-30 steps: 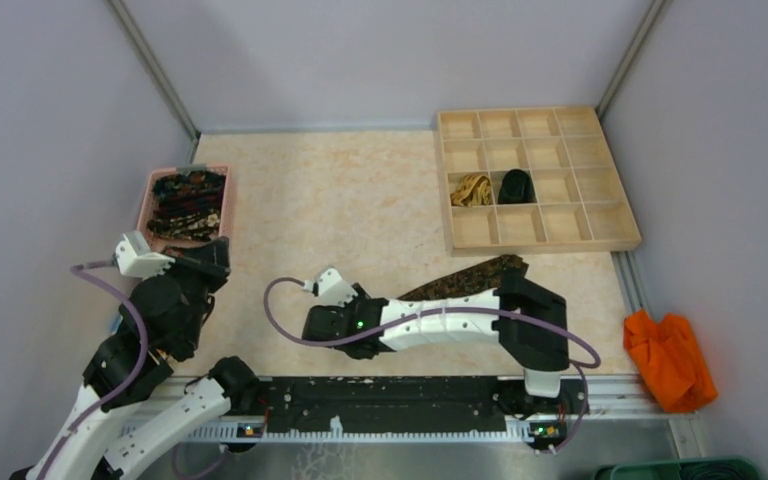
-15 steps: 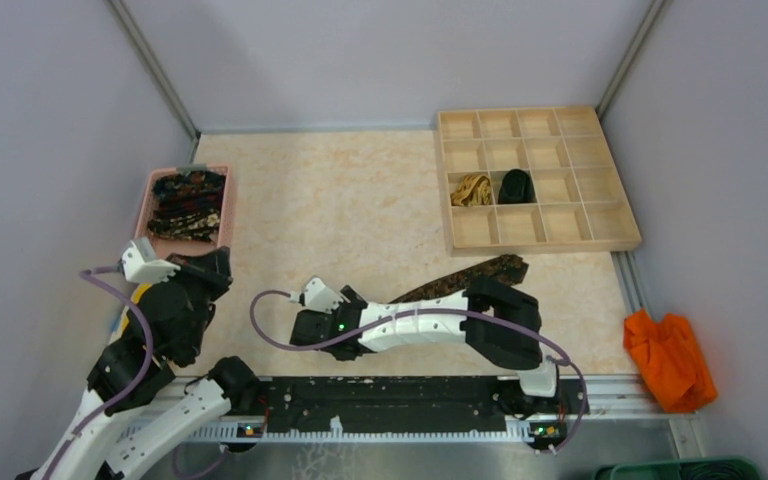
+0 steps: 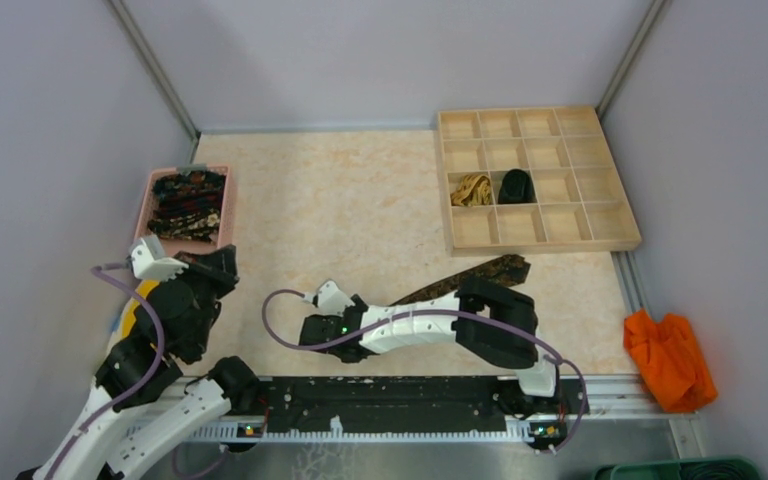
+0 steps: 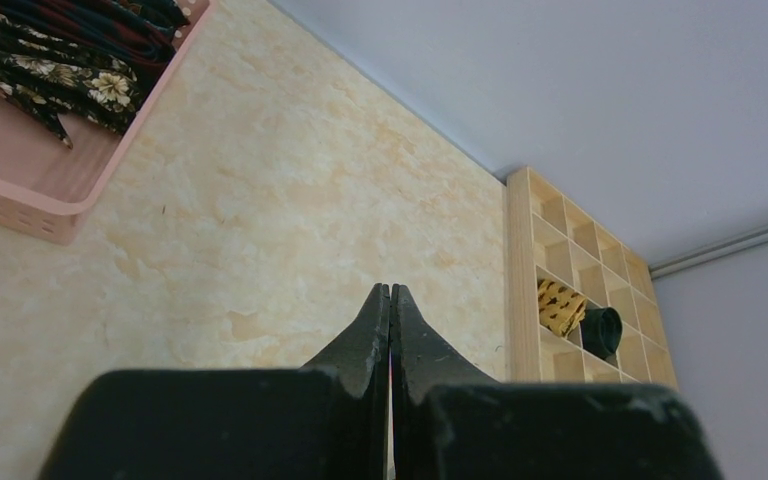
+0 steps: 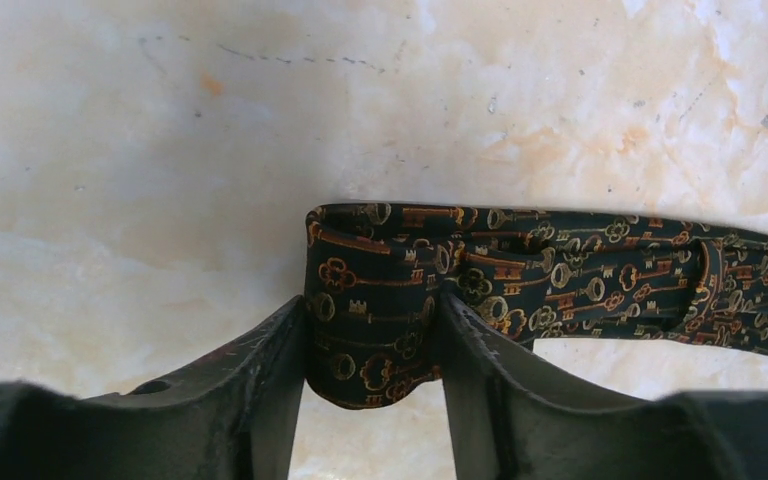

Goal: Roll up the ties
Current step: Roll the tie at the center of the board.

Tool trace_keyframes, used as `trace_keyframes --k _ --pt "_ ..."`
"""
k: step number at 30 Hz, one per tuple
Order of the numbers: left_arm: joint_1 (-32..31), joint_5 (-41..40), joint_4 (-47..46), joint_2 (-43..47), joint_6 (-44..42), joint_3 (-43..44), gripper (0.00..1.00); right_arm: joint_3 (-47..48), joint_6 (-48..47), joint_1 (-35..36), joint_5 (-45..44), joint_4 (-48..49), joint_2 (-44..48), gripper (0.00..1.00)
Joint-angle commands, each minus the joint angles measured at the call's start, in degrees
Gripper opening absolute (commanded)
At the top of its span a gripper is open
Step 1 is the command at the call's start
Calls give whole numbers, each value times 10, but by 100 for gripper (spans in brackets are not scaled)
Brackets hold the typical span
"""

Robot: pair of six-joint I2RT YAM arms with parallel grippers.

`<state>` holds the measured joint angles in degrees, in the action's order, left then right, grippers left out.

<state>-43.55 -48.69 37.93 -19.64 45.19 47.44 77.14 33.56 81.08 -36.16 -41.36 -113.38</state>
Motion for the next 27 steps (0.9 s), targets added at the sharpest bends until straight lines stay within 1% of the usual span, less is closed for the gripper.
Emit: trace_keyframes --k 1,6,10,13,16,23,27 --pt "2 13 -28 -9 -18 -12 0 -30 40 -14 20 -2 7 46" --pt "2 11 -37 -21 -11 -24 0 -43 33 -24 34 49 27 35" --pt "2 1 -43 -28 -6 -34 0 -84 27 -47 91 146 85 30" --pt "2 -11 -48 -32 -11 -34 0 -145 26 -74 164 240 153 29" --pt "2 -12 -64 -43 -22 -34 0 -179 31 -104 255 303 204 29" --pt "2 12 -108 -80 -40 -42 0 -223 71 -139 414 401 231 29" --pt "2 33 -139 -112 -54 -47 0 -268 108 -158 482 470 231 29"
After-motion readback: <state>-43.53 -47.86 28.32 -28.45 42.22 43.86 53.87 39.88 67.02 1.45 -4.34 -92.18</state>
